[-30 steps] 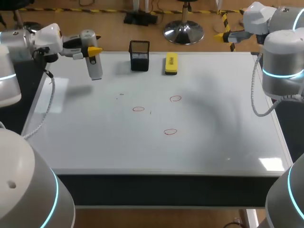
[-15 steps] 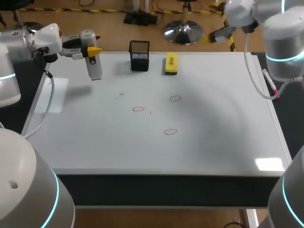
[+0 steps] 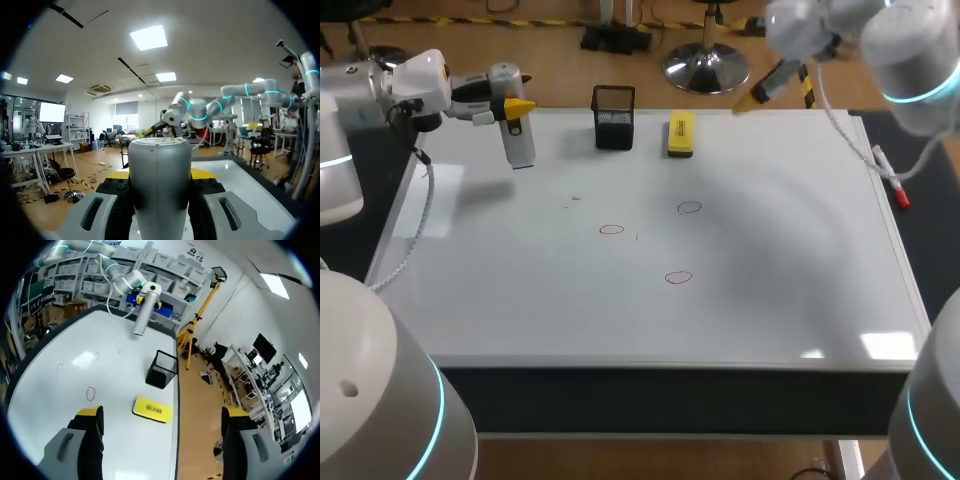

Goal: Pick up the inspection probe, press it on each red-marked spot on the whiteboard one by one, put down the probe, pick up the eraser, and wipe off all the red marks.

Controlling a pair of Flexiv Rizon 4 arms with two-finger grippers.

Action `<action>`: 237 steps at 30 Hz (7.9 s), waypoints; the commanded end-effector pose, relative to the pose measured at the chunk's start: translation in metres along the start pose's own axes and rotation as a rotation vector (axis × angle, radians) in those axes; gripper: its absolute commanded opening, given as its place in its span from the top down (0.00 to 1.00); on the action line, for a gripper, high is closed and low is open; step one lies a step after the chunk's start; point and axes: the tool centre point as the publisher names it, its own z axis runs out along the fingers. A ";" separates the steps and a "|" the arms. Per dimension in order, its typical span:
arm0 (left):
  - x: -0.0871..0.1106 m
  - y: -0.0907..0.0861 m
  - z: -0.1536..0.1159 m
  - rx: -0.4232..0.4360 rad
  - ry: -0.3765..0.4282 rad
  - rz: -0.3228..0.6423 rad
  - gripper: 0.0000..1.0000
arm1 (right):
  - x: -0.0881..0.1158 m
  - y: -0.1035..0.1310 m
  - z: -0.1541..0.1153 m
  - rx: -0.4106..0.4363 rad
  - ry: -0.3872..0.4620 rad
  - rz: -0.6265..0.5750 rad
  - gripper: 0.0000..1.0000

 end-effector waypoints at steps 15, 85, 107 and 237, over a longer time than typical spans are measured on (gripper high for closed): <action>0.001 0.000 0.001 0.001 -0.006 0.003 1.00 | 0.012 -0.014 0.046 0.415 1.070 -0.767 0.00; 0.001 0.000 0.001 0.001 -0.006 0.003 1.00 | 0.012 -0.086 0.137 0.439 0.826 -0.997 0.00; 0.001 0.000 0.001 0.001 -0.006 0.003 1.00 | 0.019 -0.091 0.164 0.393 0.836 -1.037 0.00; 0.001 0.000 0.001 0.001 -0.006 0.003 1.00 | 0.074 -0.152 -0.105 0.635 0.529 -0.276 1.00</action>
